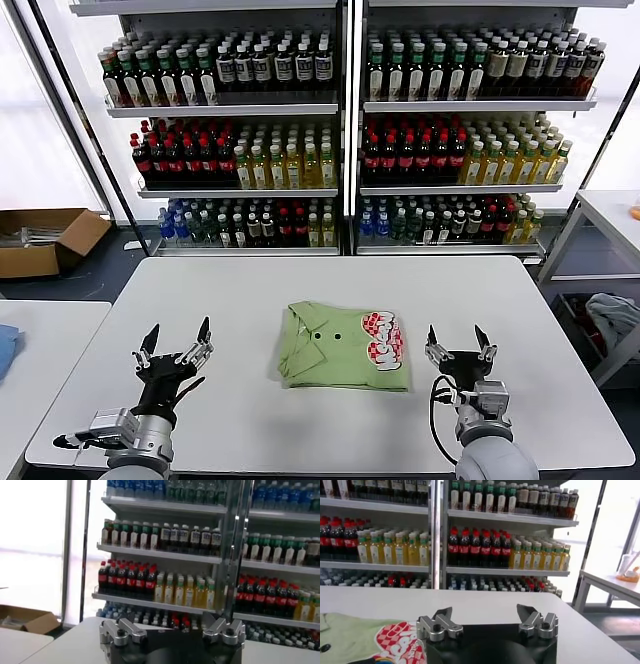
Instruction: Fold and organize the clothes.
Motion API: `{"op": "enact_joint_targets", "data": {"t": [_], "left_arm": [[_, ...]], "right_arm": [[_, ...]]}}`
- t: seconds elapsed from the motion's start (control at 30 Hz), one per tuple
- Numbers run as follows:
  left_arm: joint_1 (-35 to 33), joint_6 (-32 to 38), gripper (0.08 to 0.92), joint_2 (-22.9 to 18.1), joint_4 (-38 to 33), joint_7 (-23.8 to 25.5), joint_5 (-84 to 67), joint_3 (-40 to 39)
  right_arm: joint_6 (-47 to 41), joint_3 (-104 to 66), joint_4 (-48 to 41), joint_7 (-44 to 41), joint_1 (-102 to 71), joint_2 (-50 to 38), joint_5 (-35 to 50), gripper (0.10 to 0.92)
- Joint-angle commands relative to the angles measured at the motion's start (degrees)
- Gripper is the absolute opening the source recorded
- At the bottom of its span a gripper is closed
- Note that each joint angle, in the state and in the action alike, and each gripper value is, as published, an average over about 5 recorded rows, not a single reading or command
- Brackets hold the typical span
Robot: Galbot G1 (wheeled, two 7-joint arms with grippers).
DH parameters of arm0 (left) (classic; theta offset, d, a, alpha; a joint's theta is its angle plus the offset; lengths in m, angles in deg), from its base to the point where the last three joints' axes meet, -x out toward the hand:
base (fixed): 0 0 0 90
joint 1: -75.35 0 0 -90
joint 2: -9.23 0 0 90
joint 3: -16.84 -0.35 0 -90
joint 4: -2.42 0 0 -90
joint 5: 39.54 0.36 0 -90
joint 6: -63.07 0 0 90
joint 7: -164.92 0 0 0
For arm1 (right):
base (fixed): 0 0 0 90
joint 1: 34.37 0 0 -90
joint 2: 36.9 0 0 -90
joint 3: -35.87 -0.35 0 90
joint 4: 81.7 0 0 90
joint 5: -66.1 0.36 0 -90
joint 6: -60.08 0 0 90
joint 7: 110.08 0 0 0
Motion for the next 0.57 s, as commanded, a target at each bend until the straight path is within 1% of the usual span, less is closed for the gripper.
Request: {"op": "enact_joint_targets", "data": {"t": [0.03, 0.27, 0.57], "left_arm": [[-0.2, 0.4, 0.823, -0.2, 0.0, 1.5, 0.3, 0.1], [-0.7, 0.4, 0.823, -0.6, -0.3, 1.5, -0.5, 0.2], [-0.3, 0.5, 0.823, -0.4, 1.4, 2.0, -0.4, -0.7]], "right_arm": [[0.2, -0.3, 0.2, 0.0, -0.5, 0.0, -0.2, 0.823], [0.6, -1.0, 1.0, 0.1, -2.3, 0.0, -0.8, 0.823], [1.0, -2.5, 1.6, 0.3, -4.7, 0.3, -1.3, 0.823]]}}
